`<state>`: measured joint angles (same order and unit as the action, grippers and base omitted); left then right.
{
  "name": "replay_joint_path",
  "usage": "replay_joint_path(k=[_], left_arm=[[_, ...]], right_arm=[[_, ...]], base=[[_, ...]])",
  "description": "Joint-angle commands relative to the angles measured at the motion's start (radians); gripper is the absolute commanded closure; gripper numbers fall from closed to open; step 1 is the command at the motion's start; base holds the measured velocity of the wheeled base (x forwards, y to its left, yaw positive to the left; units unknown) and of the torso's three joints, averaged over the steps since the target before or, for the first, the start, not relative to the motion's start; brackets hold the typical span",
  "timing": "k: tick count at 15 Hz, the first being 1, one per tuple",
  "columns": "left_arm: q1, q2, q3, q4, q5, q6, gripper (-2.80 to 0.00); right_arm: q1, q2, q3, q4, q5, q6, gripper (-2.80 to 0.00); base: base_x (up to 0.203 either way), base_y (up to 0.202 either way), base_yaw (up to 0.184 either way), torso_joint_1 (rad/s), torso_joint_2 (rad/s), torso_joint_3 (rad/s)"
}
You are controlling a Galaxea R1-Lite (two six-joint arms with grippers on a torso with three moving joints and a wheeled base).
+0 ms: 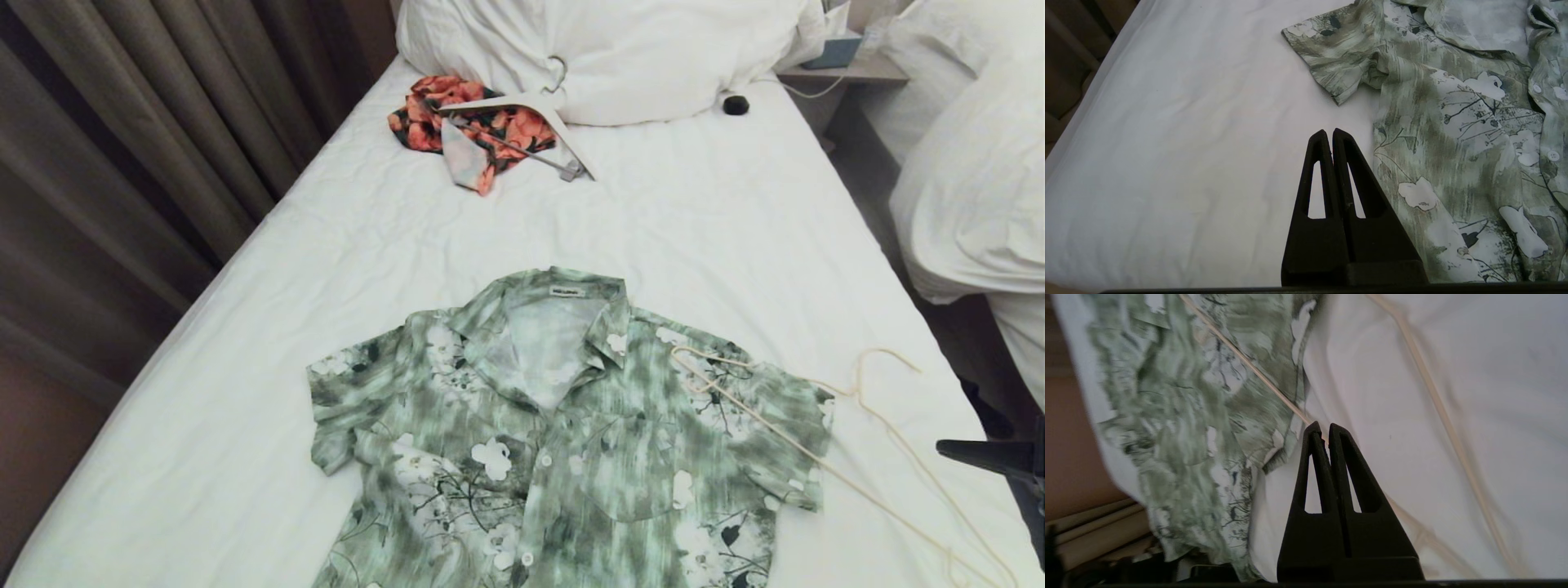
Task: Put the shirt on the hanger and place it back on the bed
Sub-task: Lift the shirt and hanger
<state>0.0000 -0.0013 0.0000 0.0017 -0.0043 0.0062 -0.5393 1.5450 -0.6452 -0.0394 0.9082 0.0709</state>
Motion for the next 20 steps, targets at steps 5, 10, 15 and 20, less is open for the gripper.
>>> replay_joint_path(k=[5,10,15,20], left_arm=[[0.0,0.001,0.001,0.0,0.0,0.0,0.0],[0.0,0.001,0.0,0.0,0.0,0.0,0.0],[0.0,0.001,0.002,0.0,0.0,0.0,0.0],[0.0,0.001,0.002,0.0,0.0,0.0,0.0]], right_arm=[[-0.055,0.275,-0.207,0.129,0.195,-0.096,0.0],[-0.088,0.441,-0.479,0.561,0.229,-0.255,0.0],[-0.082,0.546,-0.591,0.777,0.227,-0.463,-2.8],[-0.021,0.582,-0.579,0.718,0.248,-0.47,-2.8]], base=[[0.0,0.0,0.0,0.0,0.0,0.0],[0.0,0.0,0.0,0.0,0.0,0.0],[0.0,0.0,0.0,0.0,0.0,0.0],[0.0,0.0,0.0,0.0,0.0,0.0]])
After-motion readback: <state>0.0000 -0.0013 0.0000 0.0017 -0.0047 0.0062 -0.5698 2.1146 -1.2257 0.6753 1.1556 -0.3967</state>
